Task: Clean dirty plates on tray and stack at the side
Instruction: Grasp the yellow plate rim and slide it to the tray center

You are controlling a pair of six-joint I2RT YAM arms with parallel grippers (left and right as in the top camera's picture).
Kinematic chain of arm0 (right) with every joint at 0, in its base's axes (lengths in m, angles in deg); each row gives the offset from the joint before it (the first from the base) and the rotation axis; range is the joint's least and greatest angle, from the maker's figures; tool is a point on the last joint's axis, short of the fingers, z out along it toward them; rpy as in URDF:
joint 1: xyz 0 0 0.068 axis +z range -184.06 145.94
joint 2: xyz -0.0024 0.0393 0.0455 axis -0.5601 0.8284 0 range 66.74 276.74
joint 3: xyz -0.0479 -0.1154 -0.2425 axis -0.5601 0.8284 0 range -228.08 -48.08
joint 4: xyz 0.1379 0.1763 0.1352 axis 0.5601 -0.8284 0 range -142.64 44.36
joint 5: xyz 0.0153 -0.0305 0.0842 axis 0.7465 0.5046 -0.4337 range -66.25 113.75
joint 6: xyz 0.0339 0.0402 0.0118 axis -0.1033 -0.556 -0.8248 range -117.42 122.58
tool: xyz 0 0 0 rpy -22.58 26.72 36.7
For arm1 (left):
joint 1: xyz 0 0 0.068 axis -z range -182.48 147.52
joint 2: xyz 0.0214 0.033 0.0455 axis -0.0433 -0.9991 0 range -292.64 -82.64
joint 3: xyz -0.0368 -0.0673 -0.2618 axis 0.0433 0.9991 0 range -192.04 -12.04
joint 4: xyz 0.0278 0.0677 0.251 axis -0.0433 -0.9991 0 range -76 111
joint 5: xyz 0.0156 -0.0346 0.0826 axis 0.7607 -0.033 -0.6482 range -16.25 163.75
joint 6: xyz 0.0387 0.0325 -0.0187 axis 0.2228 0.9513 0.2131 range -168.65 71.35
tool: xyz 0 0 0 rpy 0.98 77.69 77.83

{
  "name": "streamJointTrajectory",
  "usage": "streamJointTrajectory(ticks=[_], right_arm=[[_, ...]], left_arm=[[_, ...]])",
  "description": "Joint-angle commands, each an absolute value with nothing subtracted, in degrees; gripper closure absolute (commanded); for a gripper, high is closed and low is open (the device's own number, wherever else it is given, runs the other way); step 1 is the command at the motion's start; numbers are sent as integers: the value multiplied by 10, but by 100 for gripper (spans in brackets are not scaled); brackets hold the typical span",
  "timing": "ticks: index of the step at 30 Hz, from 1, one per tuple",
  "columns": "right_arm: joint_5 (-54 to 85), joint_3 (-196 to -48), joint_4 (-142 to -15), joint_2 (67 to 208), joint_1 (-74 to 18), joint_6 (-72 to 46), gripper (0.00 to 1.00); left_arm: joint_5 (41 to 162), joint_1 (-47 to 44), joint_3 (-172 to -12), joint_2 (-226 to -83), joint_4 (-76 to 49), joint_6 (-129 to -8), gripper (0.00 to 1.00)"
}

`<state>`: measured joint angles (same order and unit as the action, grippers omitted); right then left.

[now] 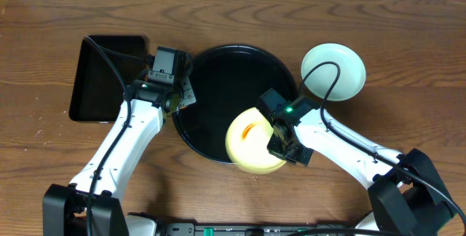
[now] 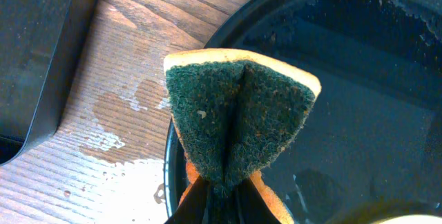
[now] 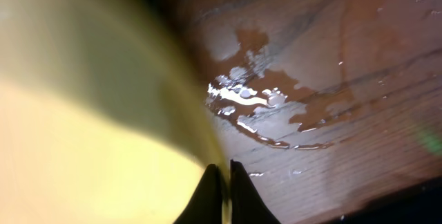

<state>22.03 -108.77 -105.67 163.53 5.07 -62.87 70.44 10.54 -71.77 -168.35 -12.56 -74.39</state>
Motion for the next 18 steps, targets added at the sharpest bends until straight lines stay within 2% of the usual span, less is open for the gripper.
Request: streamJointTrajectory(ticks=[1, 11, 18], right_arm=[[222, -1085, -1044, 1631, 53, -611, 99], [222, -1115, -987, 1631, 0, -517, 99], [222, -1148, -849, 1631, -71, -406, 99]], left_arm=[[704, 106, -715, -1685, -126, -749, 92], [704, 106, -715, -1685, -126, -749, 92], [704, 106, -715, -1685, -126, -749, 92]])
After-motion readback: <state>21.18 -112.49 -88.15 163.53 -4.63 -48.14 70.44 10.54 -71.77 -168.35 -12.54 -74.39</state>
